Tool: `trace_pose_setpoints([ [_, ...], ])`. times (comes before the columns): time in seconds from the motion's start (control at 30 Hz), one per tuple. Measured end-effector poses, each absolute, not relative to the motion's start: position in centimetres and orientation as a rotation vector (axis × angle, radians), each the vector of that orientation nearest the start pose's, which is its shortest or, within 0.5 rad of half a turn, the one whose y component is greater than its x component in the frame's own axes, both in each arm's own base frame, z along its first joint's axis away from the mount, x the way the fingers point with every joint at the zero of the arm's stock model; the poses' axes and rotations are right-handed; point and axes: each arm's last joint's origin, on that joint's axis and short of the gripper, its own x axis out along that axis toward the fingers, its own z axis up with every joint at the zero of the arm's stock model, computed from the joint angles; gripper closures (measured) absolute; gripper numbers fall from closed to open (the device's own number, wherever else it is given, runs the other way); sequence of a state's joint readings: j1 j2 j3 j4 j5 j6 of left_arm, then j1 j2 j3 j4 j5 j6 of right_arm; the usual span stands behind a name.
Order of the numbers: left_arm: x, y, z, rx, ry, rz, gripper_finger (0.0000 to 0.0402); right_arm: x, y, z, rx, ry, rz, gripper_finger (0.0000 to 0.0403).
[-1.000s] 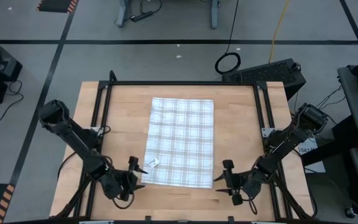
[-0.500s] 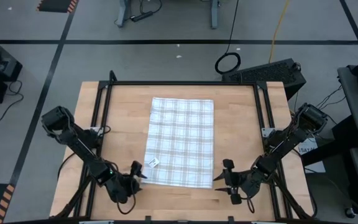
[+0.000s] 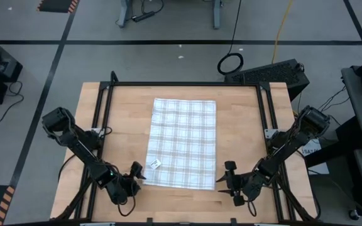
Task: Roll towel
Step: Roll the white towel
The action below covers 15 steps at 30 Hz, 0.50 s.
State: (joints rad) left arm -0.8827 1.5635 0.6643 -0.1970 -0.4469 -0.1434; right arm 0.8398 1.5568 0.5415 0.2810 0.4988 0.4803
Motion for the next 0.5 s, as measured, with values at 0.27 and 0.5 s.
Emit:
trace_pose_setpoints([
  [0.27, 17.87, -19.07, 12.81, 0.576, 0.896, -0.348, 0.0224, 18.96, 19.04, 11.81, 0.007, 0.650, 0.163, 0.0191],
  [0.5, 17.98, -19.15, 12.14, 0.593, 0.912, -0.346, 0.0231, 19.15, 19.26, 12.14, 0.025, 0.615, 0.179, 0.0177],
])
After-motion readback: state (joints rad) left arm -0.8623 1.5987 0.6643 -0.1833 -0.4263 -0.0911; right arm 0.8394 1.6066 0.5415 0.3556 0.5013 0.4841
